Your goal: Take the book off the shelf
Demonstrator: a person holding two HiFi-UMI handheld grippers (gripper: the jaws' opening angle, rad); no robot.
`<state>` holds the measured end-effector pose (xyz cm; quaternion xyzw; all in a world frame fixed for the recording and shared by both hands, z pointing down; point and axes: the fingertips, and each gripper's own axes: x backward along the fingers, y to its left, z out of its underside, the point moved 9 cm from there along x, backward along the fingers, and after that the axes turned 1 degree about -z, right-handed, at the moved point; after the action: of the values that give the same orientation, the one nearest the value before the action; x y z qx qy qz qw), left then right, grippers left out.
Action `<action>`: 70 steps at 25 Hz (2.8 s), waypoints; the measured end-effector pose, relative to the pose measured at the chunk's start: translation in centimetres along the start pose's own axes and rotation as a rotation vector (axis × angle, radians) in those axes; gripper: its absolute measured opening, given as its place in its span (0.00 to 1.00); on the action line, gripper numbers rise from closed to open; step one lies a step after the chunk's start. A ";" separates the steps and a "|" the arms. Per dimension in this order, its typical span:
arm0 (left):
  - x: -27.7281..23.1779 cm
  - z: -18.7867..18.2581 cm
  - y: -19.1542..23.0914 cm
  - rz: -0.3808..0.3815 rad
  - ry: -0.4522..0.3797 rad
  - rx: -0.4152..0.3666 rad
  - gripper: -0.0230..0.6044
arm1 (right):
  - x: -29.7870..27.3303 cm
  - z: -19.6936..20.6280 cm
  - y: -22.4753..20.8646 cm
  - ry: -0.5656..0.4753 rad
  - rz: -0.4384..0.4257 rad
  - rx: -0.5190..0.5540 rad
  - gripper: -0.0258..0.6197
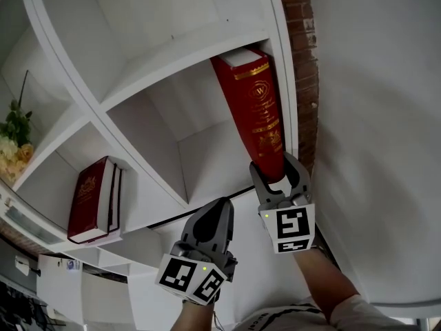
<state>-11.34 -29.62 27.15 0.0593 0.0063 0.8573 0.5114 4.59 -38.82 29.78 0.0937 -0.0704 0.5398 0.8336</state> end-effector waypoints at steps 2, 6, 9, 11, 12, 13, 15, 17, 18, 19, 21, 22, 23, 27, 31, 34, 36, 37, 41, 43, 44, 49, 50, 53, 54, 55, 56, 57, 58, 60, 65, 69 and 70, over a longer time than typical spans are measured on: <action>0.1 0.0 -0.2 0.012 -0.004 0.001 0.05 | 0.6 -0.1 0.2 -0.003 -0.002 -0.004 0.43; 0.5 0.5 -0.7 0.038 0.002 0.013 0.05 | 1.1 -0.4 0.5 0.014 -0.019 0.024 0.43; 1.2 0.5 -1.1 0.051 0.005 0.014 0.05 | 0.8 -0.8 0.6 0.032 -0.026 0.053 0.43; 1.5 0.4 -1.1 0.054 0.000 0.013 0.05 | 0.4 -0.9 0.7 0.047 -0.033 0.074 0.44; 1.6 0.4 -1.1 0.055 -0.002 0.012 0.05 | 0.1 -0.9 0.7 0.057 -0.035 0.083 0.45; 1.7 0.3 -1.1 0.054 -0.003 0.011 0.05 | -0.2 -0.8 0.7 0.069 -0.035 0.091 0.45; 2.0 0.3 -1.0 0.053 -0.004 0.012 0.05 | -0.6 -0.6 0.6 0.088 -0.030 0.094 0.45; 2.3 0.3 -0.7 0.052 -0.002 0.016 0.05 | -0.6 -0.4 0.2 0.095 -0.020 0.086 0.45; 2.4 0.4 -0.6 0.051 -0.002 0.018 0.05 | -0.5 -0.3 0.1 0.094 -0.014 0.081 0.45; 2.5 0.5 -0.5 0.051 0.000 0.020 0.05 | -0.3 -0.3 0.1 0.090 -0.010 0.076 0.45; 2.6 0.7 -0.4 0.054 0.003 0.022 0.05 | 0.3 -0.3 0.2 0.074 -0.003 0.063 0.44; 2.7 0.8 -0.4 0.056 0.005 0.023 0.05 | 0.7 -0.2 0.4 0.064 -0.002 0.056 0.43; 2.8 0.9 -0.4 0.059 0.007 0.025 0.05 | 1.0 -0.2 0.5 0.057 -0.003 0.050 0.43; 3.1 1.2 -0.4 0.072 0.011 0.031 0.05 | 1.4 -0.4 0.6 0.056 -0.023 0.045 0.44; 3.1 1.3 -0.3 0.086 0.016 0.037 0.05 | 1.4 -0.9 0.5 0.081 -0.058 0.011 0.44; 2.9 1.3 -0.1 0.089 0.013 0.039 0.05 | 0.8 -1.4 0.5 0.101 -0.093 -0.001 0.47; 2.8 1.4 0.0 0.089 0.013 0.041 0.05 | 0.3 -1.6 0.5 0.113 -0.103 0.008 0.49; 2.7 1.3 0.0 0.088 0.014 0.040 0.05 | 0.0 -1.7 0.5 0.117 -0.102 0.015 0.49; 2.8 1.2 0.3 0.080 0.010 0.037 0.05 | -0.7 -1.7 0.3 0.131 -0.065 0.032 0.48; 2.9 1.1 0.6 0.074 0.009 0.038 0.05 | -0.5 -1.7 0.2 0.119 -0.052 0.017 0.44; 3.0 1.2 0.6 0.072 0.009 0.039 0.05 | -0.2 -1.7 0.2 0.108 -0.047 0.013 0.43; 3.7 1.7 0.8 0.082 0.013 0.051 0.05 | 1.9 -1.8 0.6 0.033 -0.043 -0.011 0.40; 3.9 1.8 0.7 0.087 0.013 0.053 0.05 | 2.4 -1.8 0.6 0.016 -0.045 -0.023 0.40; 4.5 2.0 0.4 0.102 0.015 0.058 0.05 | 4.2 -2.0 0.6 -0.011 -0.056 -0.057 0.40; 4.8 2.1 0.2 0.108 0.015 0.060 0.05 | 4.8 -2.1 0.7 -0.014 -0.057 -0.066 0.40; 5.1 2.1 0.1 0.114 0.015 0.062 0.05 | 5.5 -2.2 0.9 -0.016 -0.057 -0.074 0.40; 5.5 2.2 -0.1 0.120 0.014 0.063 0.05 | 6.1 -2.3 1.0 -0.019 -0.057 -0.080 0.40; 5.8 2.3 -0.2 0.124 0.014 0.065 0.05 | 6.8 -2.4 1.2 -0.023 -0.057 -0.085 0.40; 6.2 2.3 -0.3 0.129 0.014 0.066 0.05 | 7.4 -2.5 1.4 -0.028 -0.057 -0.089 0.40; 7.1 2.4 -0.5 0.138 0.014 0.069 0.05 | 8.7 -2.7 1.8 -0.043 -0.056 -0.102 0.40; 9.6 2.5 -1.3 0.164 0.014 0.073 0.05 | 11.9 -3.6 3.7 -0.066 -0.048 -0.105 0.40; 11.8 2.2 -1.8 0.180 0.007 0.072 0.05 | 14.1 -4.1 5.5 -0.062 -0.054 -0.113 0.40; 12.3 2.2 -1.8 0.182 0.005 0.072 0.05 | 14.7 -4.2 6.0 -0.062 -0.055 -0.118 0.40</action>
<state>-15.29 -18.04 30.36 0.0758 0.0329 0.8996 0.4287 5.15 -22.45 29.40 0.0630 -0.1250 0.5083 0.8497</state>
